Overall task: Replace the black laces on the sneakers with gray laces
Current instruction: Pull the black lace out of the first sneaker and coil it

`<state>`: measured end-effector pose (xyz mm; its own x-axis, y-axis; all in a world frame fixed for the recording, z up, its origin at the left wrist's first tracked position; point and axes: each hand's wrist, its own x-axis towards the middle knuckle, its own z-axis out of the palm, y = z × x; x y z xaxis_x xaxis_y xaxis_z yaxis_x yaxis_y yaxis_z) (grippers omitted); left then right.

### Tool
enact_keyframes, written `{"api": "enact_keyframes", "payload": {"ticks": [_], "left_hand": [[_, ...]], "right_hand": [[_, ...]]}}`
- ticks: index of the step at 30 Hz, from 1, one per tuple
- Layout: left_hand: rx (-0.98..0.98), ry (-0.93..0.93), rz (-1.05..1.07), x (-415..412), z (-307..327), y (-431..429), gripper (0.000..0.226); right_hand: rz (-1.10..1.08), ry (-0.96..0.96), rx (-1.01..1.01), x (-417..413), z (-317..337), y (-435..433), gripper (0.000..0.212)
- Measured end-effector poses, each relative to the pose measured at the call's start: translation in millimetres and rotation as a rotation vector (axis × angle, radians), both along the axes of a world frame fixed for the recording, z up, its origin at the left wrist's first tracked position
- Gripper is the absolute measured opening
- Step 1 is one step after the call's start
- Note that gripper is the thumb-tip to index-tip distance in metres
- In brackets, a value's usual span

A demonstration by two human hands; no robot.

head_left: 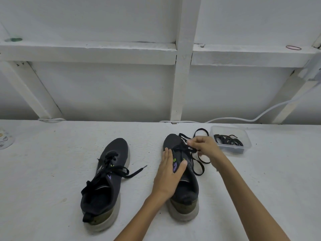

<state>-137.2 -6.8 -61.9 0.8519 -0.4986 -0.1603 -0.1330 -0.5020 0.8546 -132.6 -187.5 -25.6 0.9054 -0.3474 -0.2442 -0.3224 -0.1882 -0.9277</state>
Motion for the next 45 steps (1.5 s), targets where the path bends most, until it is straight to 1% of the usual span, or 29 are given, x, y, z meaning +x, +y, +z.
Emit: {"api": "enact_keyframes", "payload": {"ticks": [3,6,8,13,15,17,18,19,20,21,22,23,26,29,30,33,38,40,42,44,45], "left_hand": [[-0.006,0.005,-0.003,-0.5,-0.3,-0.1,0.080],[-0.003,0.004,-0.001,0.1,0.2,-0.1,0.079],[0.001,0.001,-0.001,0.0,0.8,0.2,0.079],[0.009,0.002,0.000,-0.9,1.6,0.5,0.080],[0.010,0.007,0.002,-0.7,0.6,0.5,0.080],[0.004,0.012,0.007,-0.8,-0.1,0.3,0.081],[0.000,0.013,0.008,-0.8,-0.3,0.2,0.081],[-0.003,0.012,0.009,-0.9,-0.2,0.0,0.080],[-0.004,0.010,0.009,-0.7,-0.1,-0.3,0.080],[-0.001,0.005,0.009,-0.7,0.0,-0.6,0.080],[0.004,0.001,0.010,-0.6,0.0,-0.7,0.080],[0.006,0.000,0.011,-0.7,0.3,-0.8,0.079],[-0.003,0.005,0.014,-0.7,1.4,-0.8,0.078],[0.004,0.006,0.005,-1.7,4.1,-0.7,0.078],[0.007,0.007,0.003,-1.9,4.6,-0.5,0.078],[0.006,0.010,-0.001,-2.1,4.6,0.1,0.079],[0.014,0.000,0.009,-0.7,2.6,0.5,0.079],[-0.017,-0.040,0.018,1.9,2.4,2.2,0.078],[-0.035,-0.120,0.010,7.0,5.7,3.1,0.073],[0.014,-0.233,-0.004,16.0,12.0,2.1,0.061],[0.047,-0.288,-0.007,21.5,15.1,1.3,0.053]], "right_hand": [[-0.080,-0.067,0.041,4.0,16.5,-15.7,0.020],[-0.160,-0.182,0.147,5.1,21.6,-23.1,0.020],[-0.206,-0.244,0.237,5.5,17.9,-21.3,0.020],[-0.378,-0.399,0.533,16.4,22.4,-25.9,0.017],[-0.391,-0.423,0.616,21.2,21.9,-30.4,0.014],[-0.352,-0.395,0.678,22.0,15.9,-30.1,0.012],[-0.316,-0.342,0.664,20.0,11.8,-27.9,0.017],[-0.266,-0.251,0.579,16.3,7.2,-25.0,0.023],[-0.202,-0.137,0.436,11.4,1.7,-21.9,0.028],[-0.129,-0.034,0.299,6.0,-4.6,-17.7,0.030],[-0.060,0.036,0.211,0.7,-10.7,-12.5,0.029],[-0.012,0.068,0.174,-3.6,-15.6,-6.7,0.027],[-0.008,-0.006,0.142,-8.2,-21.3,7.2,0.020],[-0.010,-0.070,0.061,-2.4,-17.7,10.7,0.023],[-0.012,-0.070,0.059,-0.1,-16.5,10.6,0.023],[-0.065,-0.056,0.142,5.1,-18.0,12.7,0.019],[-0.117,-0.091,0.145,3.8,-23.0,19.4,0.019],[-0.094,-0.117,0.162,1.0,-24.4,17.7,0.015],[-0.055,-0.132,0.169,-3.5,-24.7,16.6,0.015],[-0.014,-0.133,0.135,-7.9,-24.8,16.5,0.008],[-0.003,-0.136,0.121,-9.3,-24.9,16.6,0.010]]}}
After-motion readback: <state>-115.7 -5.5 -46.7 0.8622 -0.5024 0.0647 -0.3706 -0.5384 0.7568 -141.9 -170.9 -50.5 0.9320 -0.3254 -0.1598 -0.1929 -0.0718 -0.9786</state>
